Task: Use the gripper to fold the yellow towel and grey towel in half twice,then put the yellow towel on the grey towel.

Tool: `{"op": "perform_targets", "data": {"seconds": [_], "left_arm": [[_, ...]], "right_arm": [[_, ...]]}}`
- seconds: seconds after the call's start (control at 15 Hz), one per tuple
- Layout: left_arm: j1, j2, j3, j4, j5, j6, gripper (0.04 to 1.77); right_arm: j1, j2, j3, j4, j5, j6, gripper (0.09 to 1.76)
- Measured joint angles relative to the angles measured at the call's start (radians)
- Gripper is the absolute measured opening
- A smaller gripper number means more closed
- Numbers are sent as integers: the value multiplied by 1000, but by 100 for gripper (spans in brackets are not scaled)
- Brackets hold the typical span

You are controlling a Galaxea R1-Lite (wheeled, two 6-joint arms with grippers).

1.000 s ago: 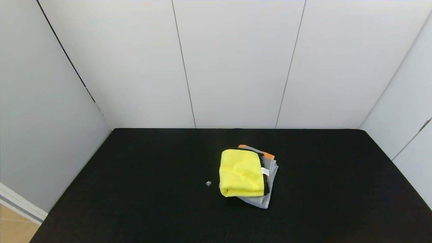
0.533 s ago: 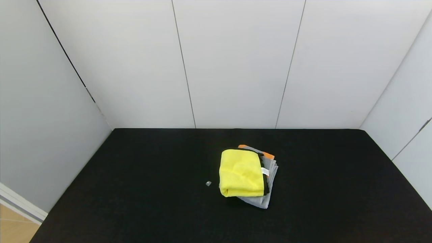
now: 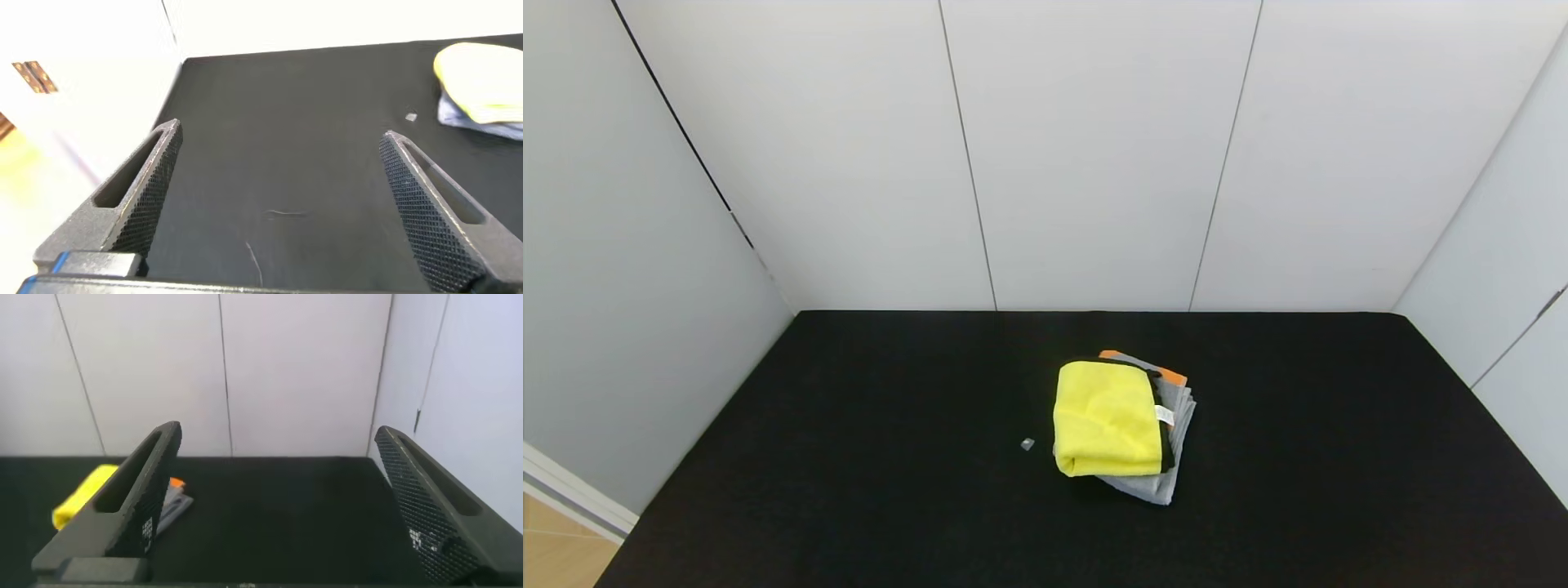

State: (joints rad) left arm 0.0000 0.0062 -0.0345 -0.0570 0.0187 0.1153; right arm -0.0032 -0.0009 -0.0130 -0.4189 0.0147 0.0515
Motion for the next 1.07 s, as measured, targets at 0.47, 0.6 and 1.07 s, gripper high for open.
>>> {"op": "perform_targets", "data": {"seconds": [0.47,0.6,1.07], "left_arm": [[0,-7,33,-6,-9,9,172],[0,-7,33,0,-27,-8,172],[0,-7,23,99,-36,-90,172]], "right_arm": [[1,0,13,280,1,-267,171],[1,0,13,377,16,-229,171],[4,0,11,415,-6,-61,171]]}}
